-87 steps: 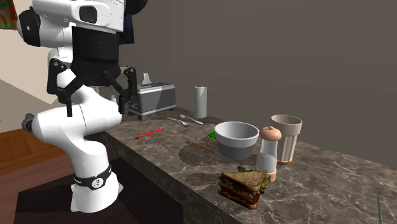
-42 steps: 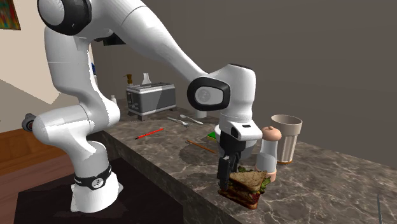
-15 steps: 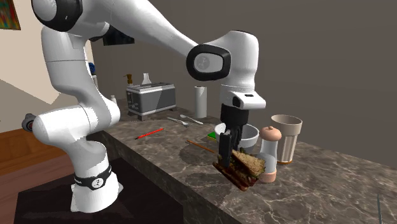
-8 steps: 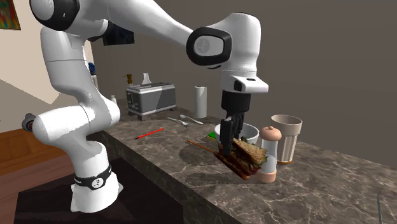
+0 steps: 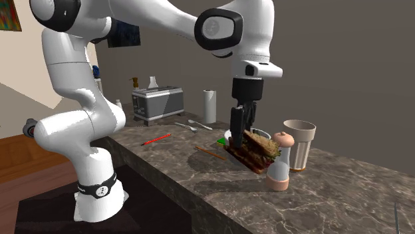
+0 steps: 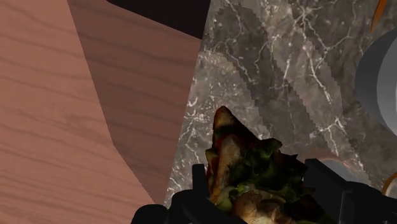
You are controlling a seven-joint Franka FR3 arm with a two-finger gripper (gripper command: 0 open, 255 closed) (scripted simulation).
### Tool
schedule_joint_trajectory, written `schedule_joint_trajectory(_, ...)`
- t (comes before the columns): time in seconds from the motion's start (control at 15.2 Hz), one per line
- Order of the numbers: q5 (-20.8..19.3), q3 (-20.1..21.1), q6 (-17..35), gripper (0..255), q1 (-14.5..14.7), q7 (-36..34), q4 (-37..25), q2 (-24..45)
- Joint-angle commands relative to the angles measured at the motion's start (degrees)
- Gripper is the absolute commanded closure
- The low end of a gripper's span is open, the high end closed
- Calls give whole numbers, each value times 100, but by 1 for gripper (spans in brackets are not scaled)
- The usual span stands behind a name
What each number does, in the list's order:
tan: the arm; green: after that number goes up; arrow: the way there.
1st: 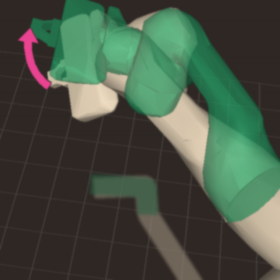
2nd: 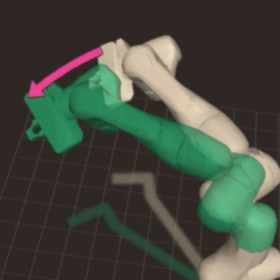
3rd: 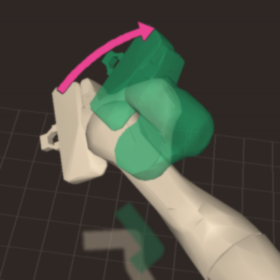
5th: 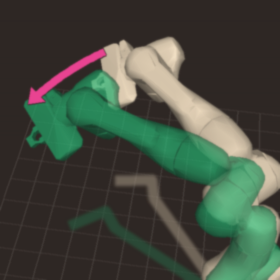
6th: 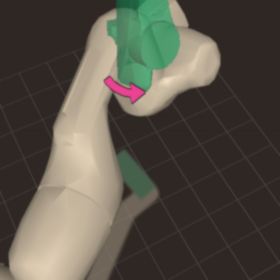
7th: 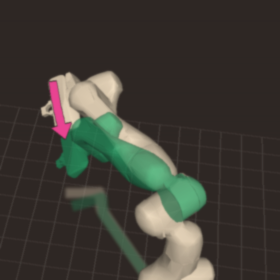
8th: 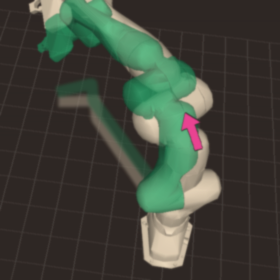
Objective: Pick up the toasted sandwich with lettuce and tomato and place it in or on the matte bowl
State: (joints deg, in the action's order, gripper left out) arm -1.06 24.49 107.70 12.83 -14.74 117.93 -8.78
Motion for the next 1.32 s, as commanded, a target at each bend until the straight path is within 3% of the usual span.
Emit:
schedule_joint_trajectory(0.0, 8, -10, -162, 255, -4, 22, -143, -22)
schedule_joint_trajectory(0.13, 15, -17, -304, 255, -7, 36, -268, -41)
schedule_joint_trajectory(0.66, 194, 626, -476, 255, 468, -1019, -346, -105)
schedule_joint_trajectory(1.25, 97, 1450, -700, 255, 984, -2411, -930, 366)
